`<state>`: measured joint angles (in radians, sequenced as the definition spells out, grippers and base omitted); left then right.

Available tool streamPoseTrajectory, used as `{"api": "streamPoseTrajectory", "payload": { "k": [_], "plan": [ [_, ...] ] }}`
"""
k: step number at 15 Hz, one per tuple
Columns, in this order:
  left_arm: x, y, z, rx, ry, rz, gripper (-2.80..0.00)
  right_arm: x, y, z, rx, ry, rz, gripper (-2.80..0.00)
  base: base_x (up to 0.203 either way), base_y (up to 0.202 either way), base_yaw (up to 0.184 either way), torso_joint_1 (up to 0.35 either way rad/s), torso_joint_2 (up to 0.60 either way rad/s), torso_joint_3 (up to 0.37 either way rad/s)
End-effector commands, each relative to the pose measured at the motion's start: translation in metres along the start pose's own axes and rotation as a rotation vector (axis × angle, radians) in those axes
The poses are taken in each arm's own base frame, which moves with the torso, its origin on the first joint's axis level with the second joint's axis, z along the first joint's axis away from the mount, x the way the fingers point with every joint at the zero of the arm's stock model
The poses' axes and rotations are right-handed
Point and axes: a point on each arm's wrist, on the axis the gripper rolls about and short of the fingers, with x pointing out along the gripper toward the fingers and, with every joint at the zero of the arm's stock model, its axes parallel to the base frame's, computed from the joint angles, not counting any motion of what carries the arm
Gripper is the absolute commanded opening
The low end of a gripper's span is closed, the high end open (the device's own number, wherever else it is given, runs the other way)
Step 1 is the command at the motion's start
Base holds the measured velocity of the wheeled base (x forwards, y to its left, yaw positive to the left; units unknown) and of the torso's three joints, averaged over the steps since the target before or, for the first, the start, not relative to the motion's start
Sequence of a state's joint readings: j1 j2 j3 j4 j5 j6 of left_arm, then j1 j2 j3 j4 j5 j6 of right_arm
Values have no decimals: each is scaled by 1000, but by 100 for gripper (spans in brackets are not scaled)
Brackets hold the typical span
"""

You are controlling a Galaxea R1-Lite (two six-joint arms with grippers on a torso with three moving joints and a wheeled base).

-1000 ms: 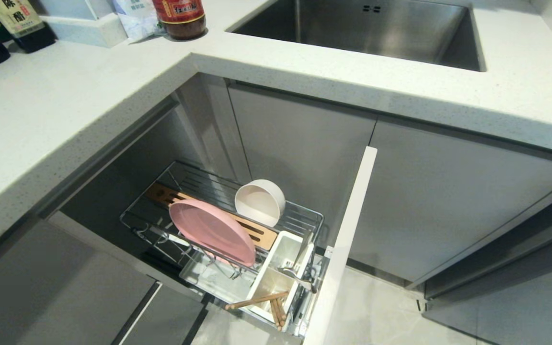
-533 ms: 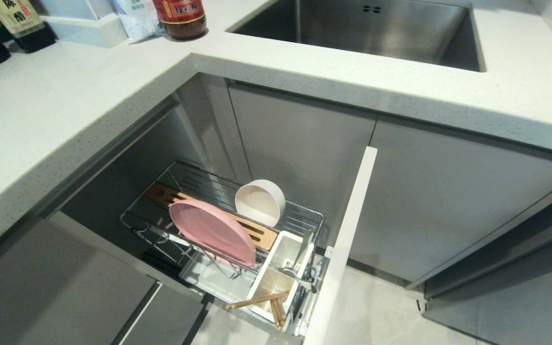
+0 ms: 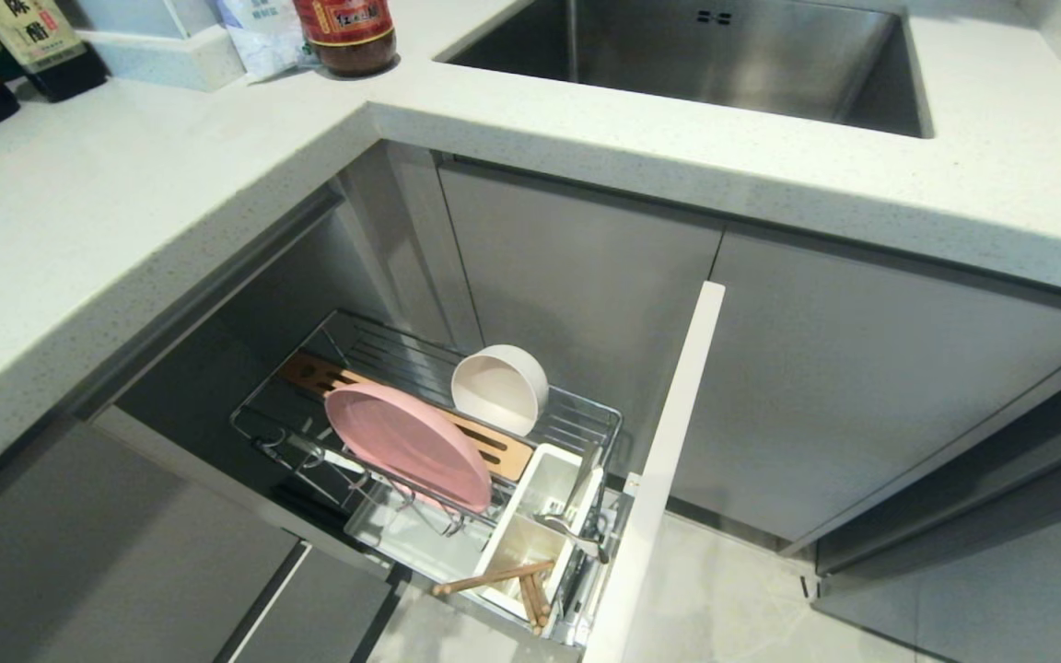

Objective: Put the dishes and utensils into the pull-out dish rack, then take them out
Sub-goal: Take the plate out of the cupboard

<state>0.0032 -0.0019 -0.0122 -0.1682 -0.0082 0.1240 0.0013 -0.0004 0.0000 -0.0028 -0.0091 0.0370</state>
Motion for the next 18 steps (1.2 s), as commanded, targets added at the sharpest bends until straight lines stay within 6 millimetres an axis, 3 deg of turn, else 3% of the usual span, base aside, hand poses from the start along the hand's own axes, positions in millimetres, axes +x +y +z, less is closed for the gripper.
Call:
{"api": "streamPoseTrajectory", "payload": {
  "k": [1, 4, 18],
  "plan": [
    [1, -1, -8, -2, 58, -8, -280, 0, 0, 0, 1, 0, 0, -280, 0, 0, 0, 0, 0, 0],
    [-1, -3, -22, -15, 197, -25, -280, 0, 0, 0, 1, 0, 0, -280, 0, 0, 0, 0, 0, 0],
    [-1, -3, -22, -37, 196, -21, -280, 0, 0, 0, 0, 0, 0, -280, 0, 0, 0, 0, 0, 0]
  ]
}}
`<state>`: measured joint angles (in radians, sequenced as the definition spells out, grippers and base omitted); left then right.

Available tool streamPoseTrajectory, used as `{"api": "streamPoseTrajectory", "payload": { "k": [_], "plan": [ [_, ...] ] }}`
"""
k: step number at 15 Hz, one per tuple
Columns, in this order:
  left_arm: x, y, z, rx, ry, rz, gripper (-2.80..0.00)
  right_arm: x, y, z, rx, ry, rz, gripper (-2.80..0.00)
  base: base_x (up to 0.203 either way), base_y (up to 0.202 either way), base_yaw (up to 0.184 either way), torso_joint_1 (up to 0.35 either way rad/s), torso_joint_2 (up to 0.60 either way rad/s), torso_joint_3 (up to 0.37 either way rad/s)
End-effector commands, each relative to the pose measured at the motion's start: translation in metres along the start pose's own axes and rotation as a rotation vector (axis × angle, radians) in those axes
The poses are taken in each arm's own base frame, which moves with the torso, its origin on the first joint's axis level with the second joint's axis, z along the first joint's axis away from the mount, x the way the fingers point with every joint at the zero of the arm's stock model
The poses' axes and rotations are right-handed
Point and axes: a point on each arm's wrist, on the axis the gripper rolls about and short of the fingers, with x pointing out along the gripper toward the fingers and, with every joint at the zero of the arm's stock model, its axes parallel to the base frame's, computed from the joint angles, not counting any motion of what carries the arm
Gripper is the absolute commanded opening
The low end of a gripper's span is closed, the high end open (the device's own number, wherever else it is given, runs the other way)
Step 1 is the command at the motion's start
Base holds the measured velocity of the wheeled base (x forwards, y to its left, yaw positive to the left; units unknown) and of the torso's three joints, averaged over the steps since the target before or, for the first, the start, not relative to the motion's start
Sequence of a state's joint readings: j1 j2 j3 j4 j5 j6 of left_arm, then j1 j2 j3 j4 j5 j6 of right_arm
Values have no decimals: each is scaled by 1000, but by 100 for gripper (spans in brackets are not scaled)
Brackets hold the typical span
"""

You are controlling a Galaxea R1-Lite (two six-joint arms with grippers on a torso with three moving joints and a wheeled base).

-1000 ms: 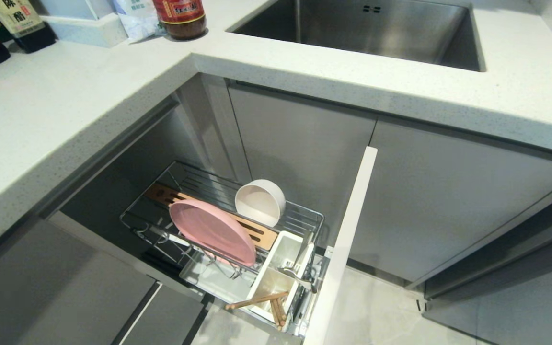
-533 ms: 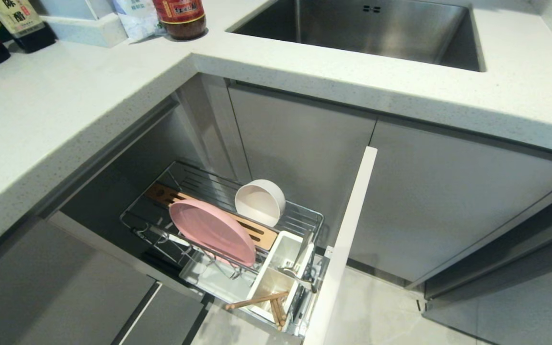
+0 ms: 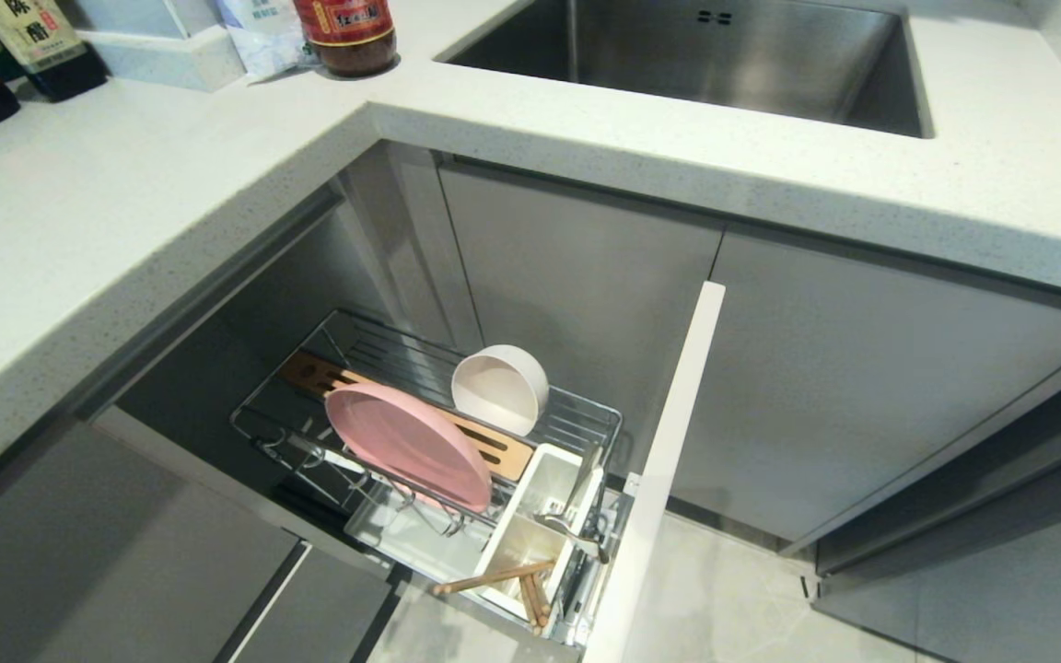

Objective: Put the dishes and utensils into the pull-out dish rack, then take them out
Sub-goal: Take the plate out of the cupboard

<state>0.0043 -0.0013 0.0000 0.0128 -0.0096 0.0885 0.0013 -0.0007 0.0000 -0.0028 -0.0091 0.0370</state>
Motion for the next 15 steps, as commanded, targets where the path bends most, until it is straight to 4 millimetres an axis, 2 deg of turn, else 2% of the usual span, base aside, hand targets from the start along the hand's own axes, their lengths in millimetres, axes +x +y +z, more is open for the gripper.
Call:
{"api": "streamPoseTrajectory", "payload": {
  "k": [1, 12, 14, 15],
  "plan": [
    [0, 0, 0, 0, 3, -1, -280, 0, 0, 0, 0, 0, 0, -280, 0, 0, 0, 0, 0, 0],
    [0, 0, 0, -63, 1, 7, -280, 0, 0, 0, 0, 0, 0, -280, 0, 0, 0, 0, 0, 0],
    [0, 1, 9, -87, -81, 11, -280, 0, 0, 0, 0, 0, 0, -280, 0, 0, 0, 0, 0, 0],
    [-3, 2, 21, -97, -162, 15, -280, 0, 0, 0, 0, 0, 0, -280, 0, 0, 0, 0, 0, 0]
  ]
}}
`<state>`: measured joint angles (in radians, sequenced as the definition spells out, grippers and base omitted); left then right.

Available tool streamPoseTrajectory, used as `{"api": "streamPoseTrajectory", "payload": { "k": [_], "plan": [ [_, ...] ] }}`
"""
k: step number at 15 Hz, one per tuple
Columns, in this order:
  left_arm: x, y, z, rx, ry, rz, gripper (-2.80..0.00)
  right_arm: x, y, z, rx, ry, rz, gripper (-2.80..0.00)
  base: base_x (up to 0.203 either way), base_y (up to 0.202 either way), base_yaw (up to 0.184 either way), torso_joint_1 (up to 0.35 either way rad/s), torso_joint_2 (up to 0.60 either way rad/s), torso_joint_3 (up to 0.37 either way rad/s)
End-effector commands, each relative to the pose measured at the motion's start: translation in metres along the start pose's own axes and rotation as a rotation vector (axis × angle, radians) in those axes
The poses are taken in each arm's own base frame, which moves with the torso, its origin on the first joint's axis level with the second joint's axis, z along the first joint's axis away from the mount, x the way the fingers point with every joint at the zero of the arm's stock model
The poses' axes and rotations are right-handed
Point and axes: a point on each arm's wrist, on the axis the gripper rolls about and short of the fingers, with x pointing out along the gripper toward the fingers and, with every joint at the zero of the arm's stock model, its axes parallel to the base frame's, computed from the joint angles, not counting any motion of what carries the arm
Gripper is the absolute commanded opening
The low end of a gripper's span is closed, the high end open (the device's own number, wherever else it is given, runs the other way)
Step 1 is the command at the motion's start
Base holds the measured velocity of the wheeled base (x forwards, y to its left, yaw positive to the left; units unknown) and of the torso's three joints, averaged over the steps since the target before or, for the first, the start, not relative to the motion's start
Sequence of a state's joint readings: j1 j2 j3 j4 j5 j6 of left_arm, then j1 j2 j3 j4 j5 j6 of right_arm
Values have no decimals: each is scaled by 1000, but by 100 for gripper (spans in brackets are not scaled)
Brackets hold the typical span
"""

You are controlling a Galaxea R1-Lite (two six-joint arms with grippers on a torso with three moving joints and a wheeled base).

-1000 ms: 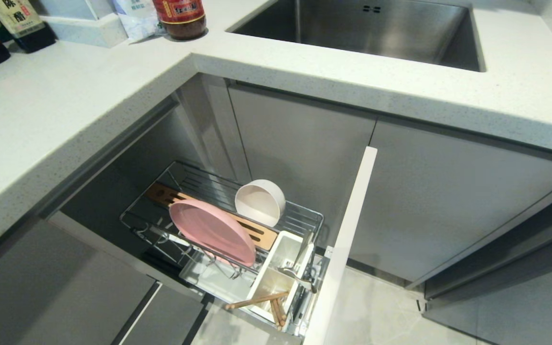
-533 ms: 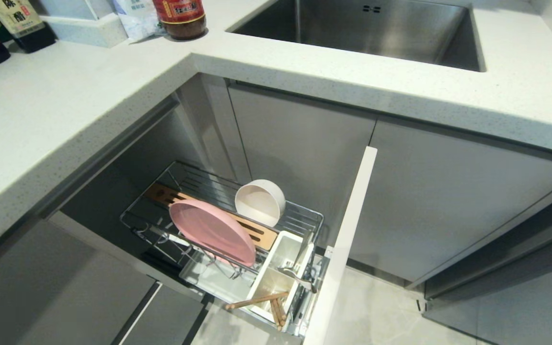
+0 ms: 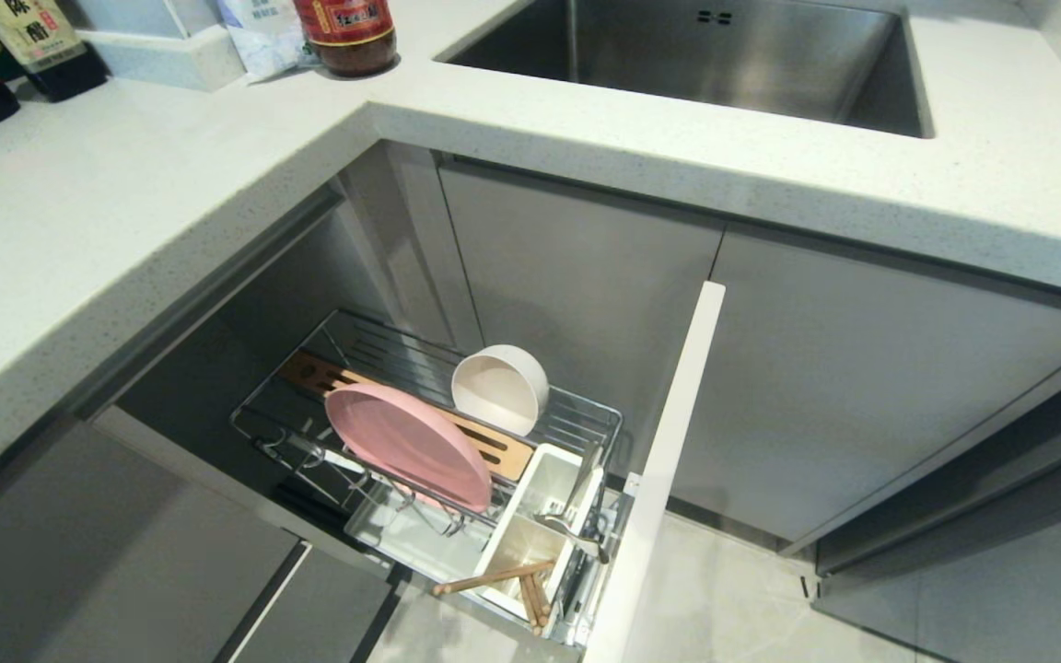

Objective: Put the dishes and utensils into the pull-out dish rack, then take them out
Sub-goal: Take the plate out of the cupboard

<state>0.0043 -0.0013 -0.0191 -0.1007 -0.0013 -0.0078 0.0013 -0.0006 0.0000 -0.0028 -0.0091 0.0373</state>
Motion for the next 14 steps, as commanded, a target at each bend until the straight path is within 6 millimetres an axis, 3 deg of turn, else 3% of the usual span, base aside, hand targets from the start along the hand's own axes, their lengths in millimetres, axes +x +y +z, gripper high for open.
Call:
{"api": "streamPoseTrajectory", "payload": {
  "k": [1, 5, 7, 11, 13, 14],
  "plan": [
    [-4, 0, 21, -4, -102, -2, -280, 0, 0, 0, 0, 0, 0, -280, 0, 0, 0, 0, 0, 0],
    [-44, -2, 128, 4, -361, -33, -280, 0, 0, 0, 0, 0, 0, -280, 0, 0, 0, 0, 0, 0],
    [-54, -3, 185, 27, -384, -51, -280, 0, 0, 0, 0, 0, 0, -280, 0, 0, 0, 0, 0, 0],
    [-3, -6, 280, 23, -348, 9, -280, 0, 0, 0, 1, 0, 0, -280, 0, 0, 0, 0, 0, 0],
    [30, -5, 323, -134, -407, 90, -280, 0, 0, 0, 0, 0, 0, -280, 0, 0, 0, 0, 0, 0],
    [46, -3, 333, -227, -415, 132, -280, 0, 0, 0, 0, 0, 0, -280, 0, 0, 0, 0, 0, 0]
  ]
}}
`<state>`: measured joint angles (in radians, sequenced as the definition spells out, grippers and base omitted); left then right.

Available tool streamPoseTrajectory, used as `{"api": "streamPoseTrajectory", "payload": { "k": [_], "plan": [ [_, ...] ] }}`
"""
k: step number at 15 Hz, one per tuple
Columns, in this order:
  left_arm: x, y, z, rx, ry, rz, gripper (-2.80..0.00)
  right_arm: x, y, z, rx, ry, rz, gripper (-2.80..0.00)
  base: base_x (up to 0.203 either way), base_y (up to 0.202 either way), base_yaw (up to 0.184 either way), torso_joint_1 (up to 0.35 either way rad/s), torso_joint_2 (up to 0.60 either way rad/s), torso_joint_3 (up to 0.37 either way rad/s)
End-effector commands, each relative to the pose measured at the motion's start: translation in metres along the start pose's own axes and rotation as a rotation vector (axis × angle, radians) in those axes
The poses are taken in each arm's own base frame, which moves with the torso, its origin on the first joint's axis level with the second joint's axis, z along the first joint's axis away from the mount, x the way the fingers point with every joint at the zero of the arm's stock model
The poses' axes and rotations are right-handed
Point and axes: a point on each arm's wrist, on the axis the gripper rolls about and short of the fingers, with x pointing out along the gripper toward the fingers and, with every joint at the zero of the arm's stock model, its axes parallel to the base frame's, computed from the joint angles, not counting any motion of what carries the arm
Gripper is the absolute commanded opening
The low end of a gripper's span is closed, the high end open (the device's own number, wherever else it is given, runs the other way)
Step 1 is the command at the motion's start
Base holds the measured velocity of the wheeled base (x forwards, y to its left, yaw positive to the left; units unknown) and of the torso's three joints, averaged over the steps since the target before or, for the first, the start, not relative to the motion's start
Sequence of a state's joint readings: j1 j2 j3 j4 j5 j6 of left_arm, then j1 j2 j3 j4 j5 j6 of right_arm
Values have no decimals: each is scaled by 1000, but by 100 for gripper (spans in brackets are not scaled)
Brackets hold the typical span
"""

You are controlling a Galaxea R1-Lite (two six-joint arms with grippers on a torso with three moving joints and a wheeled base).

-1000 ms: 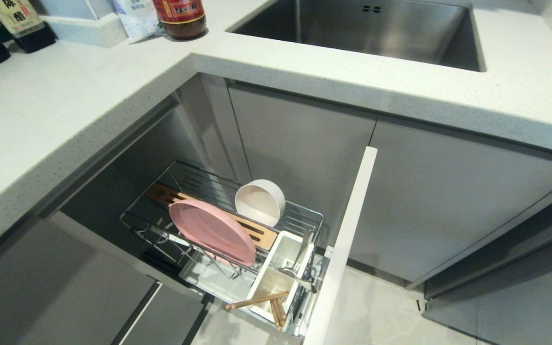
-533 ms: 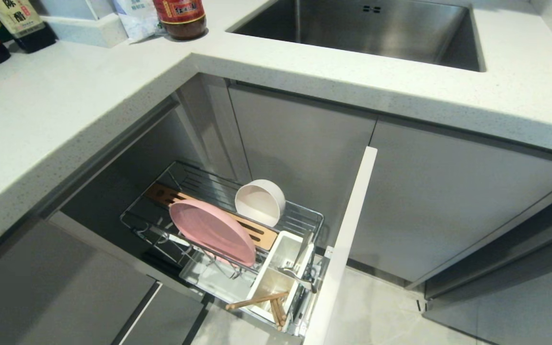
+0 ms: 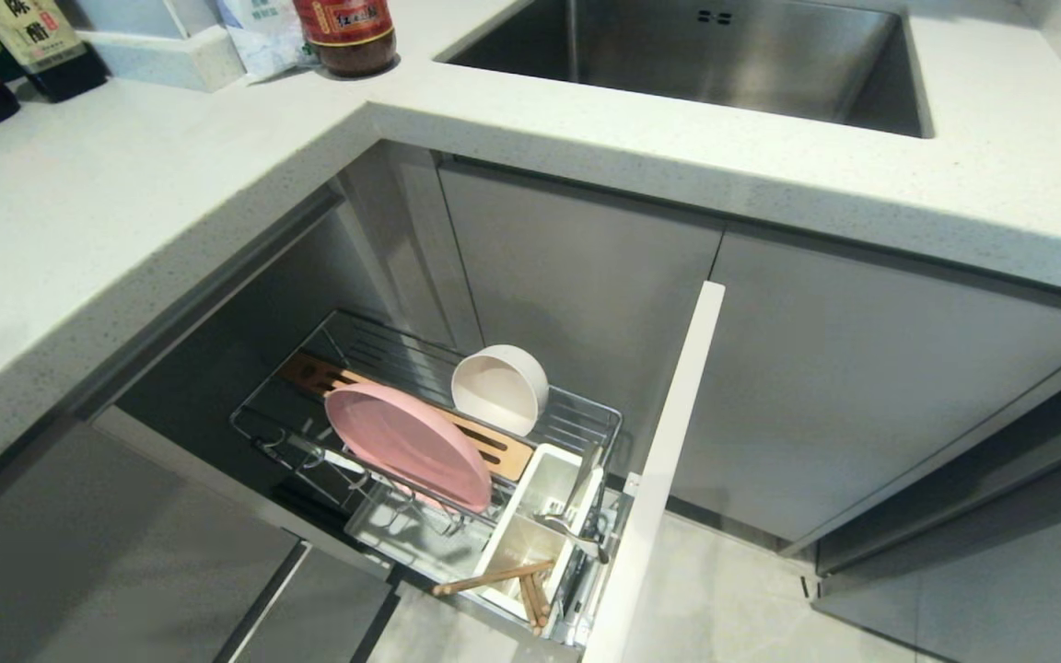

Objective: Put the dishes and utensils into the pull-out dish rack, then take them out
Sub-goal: Take the plate out of the cupboard

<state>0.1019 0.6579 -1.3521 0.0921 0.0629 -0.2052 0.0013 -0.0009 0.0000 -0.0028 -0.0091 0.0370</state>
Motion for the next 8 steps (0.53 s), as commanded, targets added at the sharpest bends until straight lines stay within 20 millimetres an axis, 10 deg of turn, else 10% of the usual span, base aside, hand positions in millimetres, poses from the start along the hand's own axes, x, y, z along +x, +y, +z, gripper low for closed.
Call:
{"api": "streamPoseTrajectory", "payload": {
  "k": [1, 8],
  "plan": [
    [65, 1, -18, -110, 87, 94, -280, 0, 0, 0, 1, 1, 0, -280, 0, 0, 0, 0, 0, 0],
    [107, -11, -65, -353, 389, 24, -280, 0, 0, 0, 0, 1, 0, -280, 0, 0, 0, 0, 0, 0]
  ]
}}
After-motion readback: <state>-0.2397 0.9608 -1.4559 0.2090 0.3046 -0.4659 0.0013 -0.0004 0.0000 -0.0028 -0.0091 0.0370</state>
